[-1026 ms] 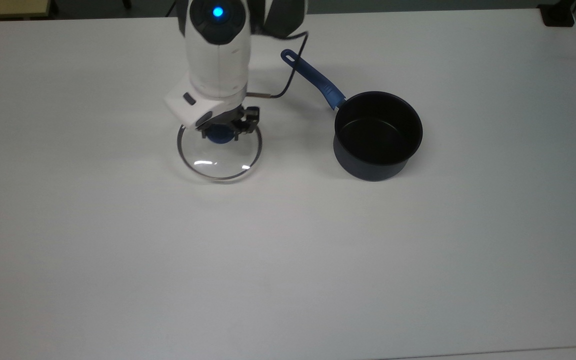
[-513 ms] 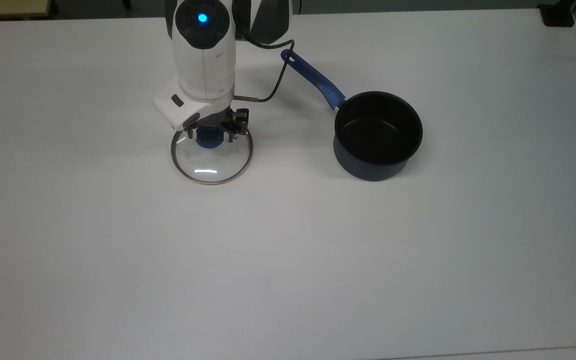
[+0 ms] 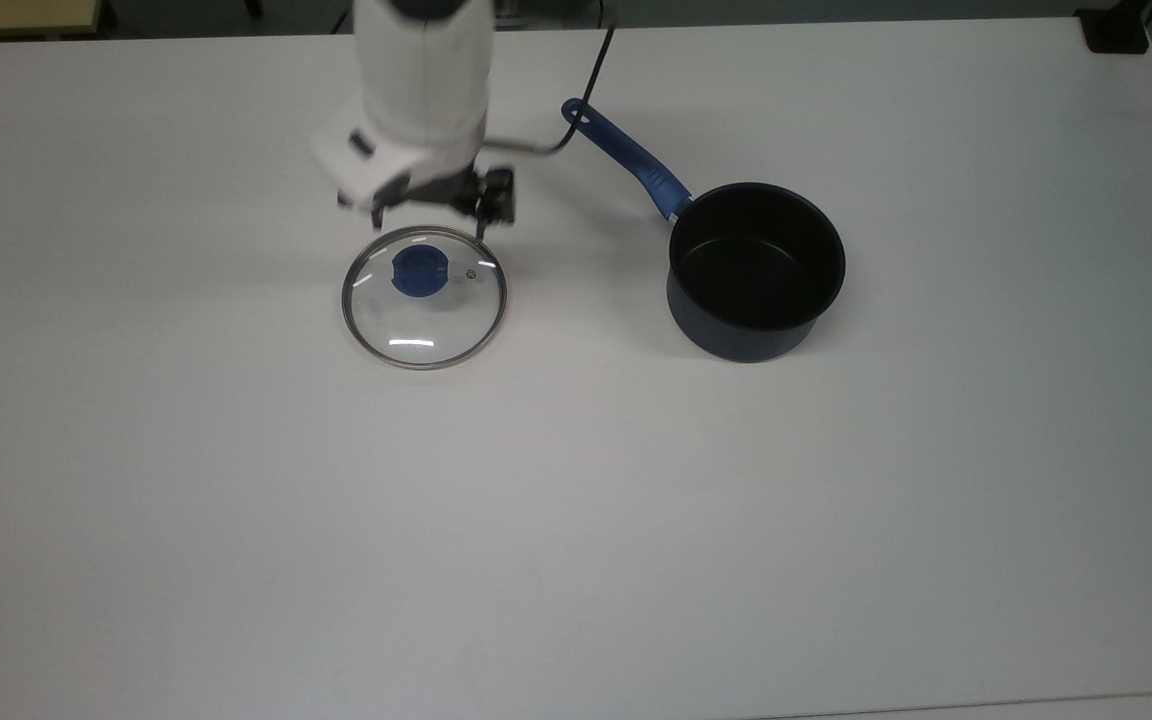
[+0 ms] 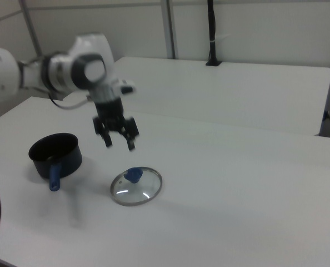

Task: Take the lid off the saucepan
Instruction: 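Open the gripper and raise it away from the lid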

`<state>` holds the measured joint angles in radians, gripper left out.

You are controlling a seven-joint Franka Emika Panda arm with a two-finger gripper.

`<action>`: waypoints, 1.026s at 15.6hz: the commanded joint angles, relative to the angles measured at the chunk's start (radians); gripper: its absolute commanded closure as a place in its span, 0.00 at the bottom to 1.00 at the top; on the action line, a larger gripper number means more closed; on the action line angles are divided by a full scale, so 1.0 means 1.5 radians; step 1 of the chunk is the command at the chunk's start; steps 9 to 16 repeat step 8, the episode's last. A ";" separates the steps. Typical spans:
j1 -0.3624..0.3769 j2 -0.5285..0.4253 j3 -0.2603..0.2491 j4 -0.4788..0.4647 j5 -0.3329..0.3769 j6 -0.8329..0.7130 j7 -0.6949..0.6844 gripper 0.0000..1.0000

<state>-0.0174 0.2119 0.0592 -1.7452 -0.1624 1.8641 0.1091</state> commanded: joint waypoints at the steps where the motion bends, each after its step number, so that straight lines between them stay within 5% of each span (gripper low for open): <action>1: 0.024 -0.088 -0.002 0.007 0.007 -0.046 0.020 0.00; 5: 0.025 -0.135 -0.004 0.010 0.034 -0.069 0.020 0.00; 16: 0.025 -0.140 -0.001 0.013 0.034 -0.093 0.019 0.00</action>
